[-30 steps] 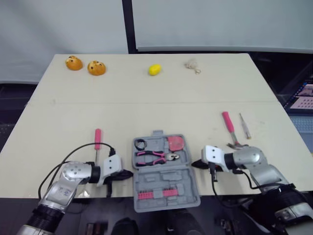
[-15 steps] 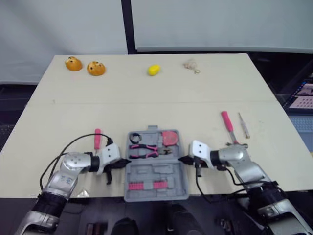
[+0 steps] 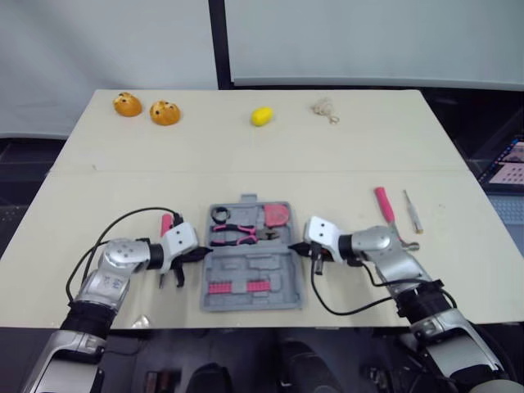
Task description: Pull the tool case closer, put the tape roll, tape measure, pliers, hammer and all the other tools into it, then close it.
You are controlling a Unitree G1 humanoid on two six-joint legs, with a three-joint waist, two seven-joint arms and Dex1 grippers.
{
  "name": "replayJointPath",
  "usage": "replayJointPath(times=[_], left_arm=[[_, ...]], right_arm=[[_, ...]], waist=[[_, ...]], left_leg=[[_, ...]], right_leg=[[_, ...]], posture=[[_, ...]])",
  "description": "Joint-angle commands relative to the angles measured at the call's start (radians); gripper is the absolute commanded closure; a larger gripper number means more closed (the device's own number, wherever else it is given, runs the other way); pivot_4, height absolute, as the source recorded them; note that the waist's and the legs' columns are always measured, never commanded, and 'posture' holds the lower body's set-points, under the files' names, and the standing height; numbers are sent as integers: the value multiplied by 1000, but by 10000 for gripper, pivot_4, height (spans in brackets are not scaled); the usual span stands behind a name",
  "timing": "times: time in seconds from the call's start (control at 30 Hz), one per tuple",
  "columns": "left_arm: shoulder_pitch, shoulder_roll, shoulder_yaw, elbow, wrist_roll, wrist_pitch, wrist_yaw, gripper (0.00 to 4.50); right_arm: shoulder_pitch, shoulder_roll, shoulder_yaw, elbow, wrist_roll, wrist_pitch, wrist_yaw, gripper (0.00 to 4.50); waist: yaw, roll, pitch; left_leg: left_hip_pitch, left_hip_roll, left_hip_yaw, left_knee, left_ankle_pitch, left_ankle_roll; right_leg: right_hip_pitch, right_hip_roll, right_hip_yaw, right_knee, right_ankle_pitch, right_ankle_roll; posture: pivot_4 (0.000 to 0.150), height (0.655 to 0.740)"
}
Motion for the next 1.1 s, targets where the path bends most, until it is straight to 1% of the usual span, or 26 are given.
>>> replayJointPath(times=[0.03, 0.33, 1.1], left_arm=[[-29, -37, -25, 1, 11, -20, 11, 44417], [-50, -80, -37, 6, 29, -19, 7, 44417], [-43, -108, -45, -15, 40, -12, 4, 44417]], right_arm=[[-25, 1, -21, -33, 23, -29, 3, 45000], [-1, -38, -24, -43, 23, -33, 1, 45000], [20, -67, -34, -61, 30, -27, 0, 45000]], waist=[[1, 0, 0], [0, 0, 0], [2, 0, 0]], left_leg=[[0, 0, 0, 0, 0, 0], [0, 0, 0, 0, 0, 0], [0, 0, 0, 0, 0, 0]], right_leg=[[0, 0, 0, 0, 0, 0], [0, 0, 0, 0, 0, 0], [0, 0, 0, 0, 0, 0]], posture=[[1500, 7400], [1500, 7400], [1500, 7400]])
